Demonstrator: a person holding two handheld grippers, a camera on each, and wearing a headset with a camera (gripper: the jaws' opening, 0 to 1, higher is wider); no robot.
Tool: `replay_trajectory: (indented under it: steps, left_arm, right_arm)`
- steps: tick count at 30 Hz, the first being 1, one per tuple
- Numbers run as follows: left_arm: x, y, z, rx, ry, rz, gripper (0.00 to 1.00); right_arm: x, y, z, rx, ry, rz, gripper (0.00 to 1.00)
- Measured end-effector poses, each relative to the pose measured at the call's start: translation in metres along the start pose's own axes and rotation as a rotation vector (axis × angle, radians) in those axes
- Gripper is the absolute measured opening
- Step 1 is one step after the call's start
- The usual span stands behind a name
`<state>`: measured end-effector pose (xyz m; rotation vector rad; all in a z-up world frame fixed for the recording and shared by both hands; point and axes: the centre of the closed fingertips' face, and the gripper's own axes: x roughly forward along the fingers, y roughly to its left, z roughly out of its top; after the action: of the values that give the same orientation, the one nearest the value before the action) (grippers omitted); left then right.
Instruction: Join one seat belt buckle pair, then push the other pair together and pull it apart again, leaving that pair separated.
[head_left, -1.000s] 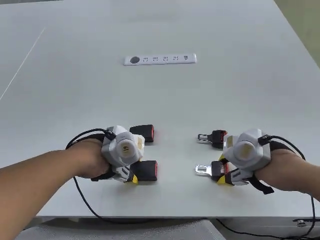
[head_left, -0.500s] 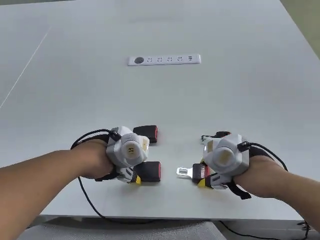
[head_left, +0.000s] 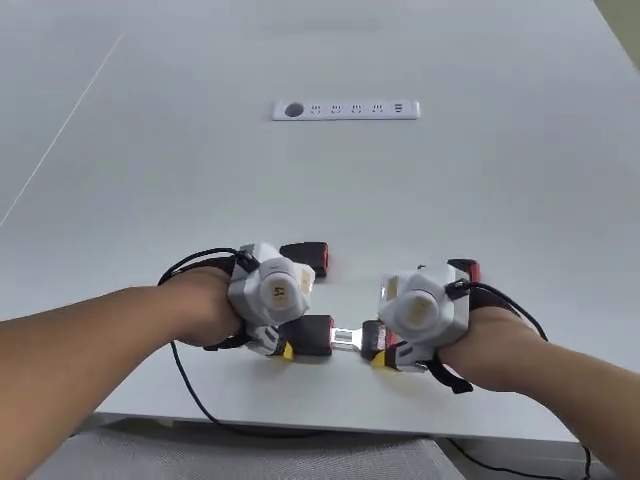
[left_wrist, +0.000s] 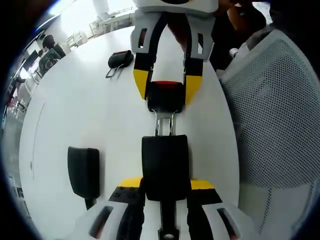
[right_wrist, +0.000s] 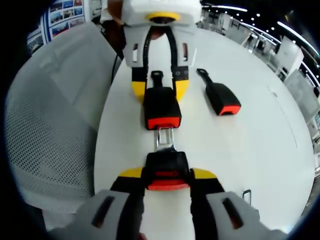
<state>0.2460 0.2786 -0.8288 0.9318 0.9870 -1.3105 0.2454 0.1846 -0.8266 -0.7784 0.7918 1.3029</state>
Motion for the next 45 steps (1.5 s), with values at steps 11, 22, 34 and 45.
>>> replay_trajectory:
  steps: [11,22,34,45]
  left_arm:
    - [0.000,0.000,0.000,-0.001,0.003,0.002,0.33]
    - [0.000,-0.001,0.001,0.014,0.017,0.001,0.33]
    - [0.000,0.000,0.001,0.013,-0.020,-0.011,0.32]
    - [0.000,0.001,0.001,0.010,-0.031,-0.013,0.32]
  right_arm:
    - [0.000,0.000,-0.001,-0.004,0.003,-0.001,0.34]
    - [0.005,0.002,0.009,-0.028,-0.038,0.003,0.34]
    - [0.008,0.001,0.015,-0.016,-0.044,-0.004,0.33]
    - [0.015,0.002,0.028,-0.018,-0.047,0.001,0.32]
